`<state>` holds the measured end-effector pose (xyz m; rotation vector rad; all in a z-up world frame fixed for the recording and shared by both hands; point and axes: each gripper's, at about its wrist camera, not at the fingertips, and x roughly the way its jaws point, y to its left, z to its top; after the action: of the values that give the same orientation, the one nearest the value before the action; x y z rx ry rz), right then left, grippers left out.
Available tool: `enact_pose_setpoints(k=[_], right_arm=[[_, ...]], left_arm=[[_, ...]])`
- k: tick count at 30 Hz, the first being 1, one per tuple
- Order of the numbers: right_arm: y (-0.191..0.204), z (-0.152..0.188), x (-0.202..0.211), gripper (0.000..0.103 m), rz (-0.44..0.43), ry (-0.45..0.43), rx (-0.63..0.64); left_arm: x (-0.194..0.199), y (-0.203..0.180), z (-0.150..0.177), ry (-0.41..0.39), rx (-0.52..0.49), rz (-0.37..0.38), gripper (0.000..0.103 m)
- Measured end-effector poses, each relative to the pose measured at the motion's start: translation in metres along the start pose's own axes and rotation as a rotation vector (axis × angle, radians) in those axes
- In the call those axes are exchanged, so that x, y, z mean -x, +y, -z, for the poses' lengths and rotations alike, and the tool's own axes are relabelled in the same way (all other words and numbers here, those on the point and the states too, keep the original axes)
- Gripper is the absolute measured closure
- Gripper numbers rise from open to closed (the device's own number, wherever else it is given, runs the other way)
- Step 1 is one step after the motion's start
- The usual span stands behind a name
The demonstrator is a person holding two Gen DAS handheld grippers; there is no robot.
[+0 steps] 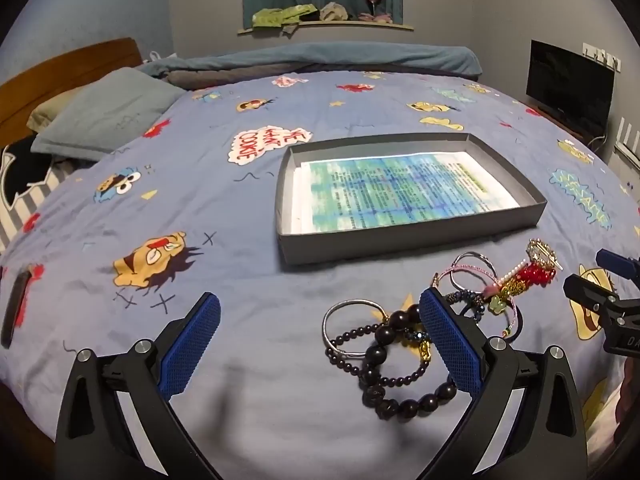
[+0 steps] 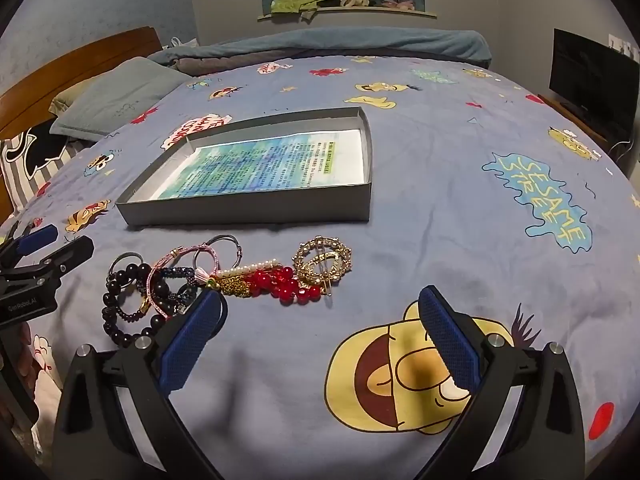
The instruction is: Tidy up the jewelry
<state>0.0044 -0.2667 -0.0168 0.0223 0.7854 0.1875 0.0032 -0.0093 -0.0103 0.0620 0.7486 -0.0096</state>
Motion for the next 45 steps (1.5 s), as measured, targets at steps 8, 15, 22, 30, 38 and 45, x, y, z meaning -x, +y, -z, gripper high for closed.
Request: enact_pose_setpoints(k=[8, 15, 22, 30, 38, 45], right_arm=[[-0.0039, -0.001, 0.0014, 0.005, -0.007, 0.0, -0.011], [-0.0032, -0.0004, 0.0014, 0.005, -0.008, 0.002, -0.01], [-0.0024, -0.0008, 0.0029, 0.005, -0.007, 0.0, -0.012], [-0.0037, -0.0014, 0.0021, 0.005, -0.009, 0.003, -0.014], [-0.0049, -0.0016, 0.0, 0.005, -0.011, 0.01, -0.017], [-0.0048, -0.0022, -0.001, 0.005, -0.011, 0.01, -0.018]], left_arm=[[-0.0011, -0.0035, 0.002, 0.0, -0.005, -0.003, 0.004], [-0.0006, -0.0037, 0.002, 0.003, -0.005, 0.001, 0.004], [0.0019, -0.0068, 0.0034, 0.001, -0.006, -0.001, 0.004], [-0.0004, -0.0032, 0.004, 0.002, -0.005, 0.0, 0.004], [-0.0009, -0.0015, 0.0042, 0.008, 0.0, 0.002, 0.004], [-0.0014, -0.0017, 0.0039, 0.008, -0.002, 0.002, 0.004]])
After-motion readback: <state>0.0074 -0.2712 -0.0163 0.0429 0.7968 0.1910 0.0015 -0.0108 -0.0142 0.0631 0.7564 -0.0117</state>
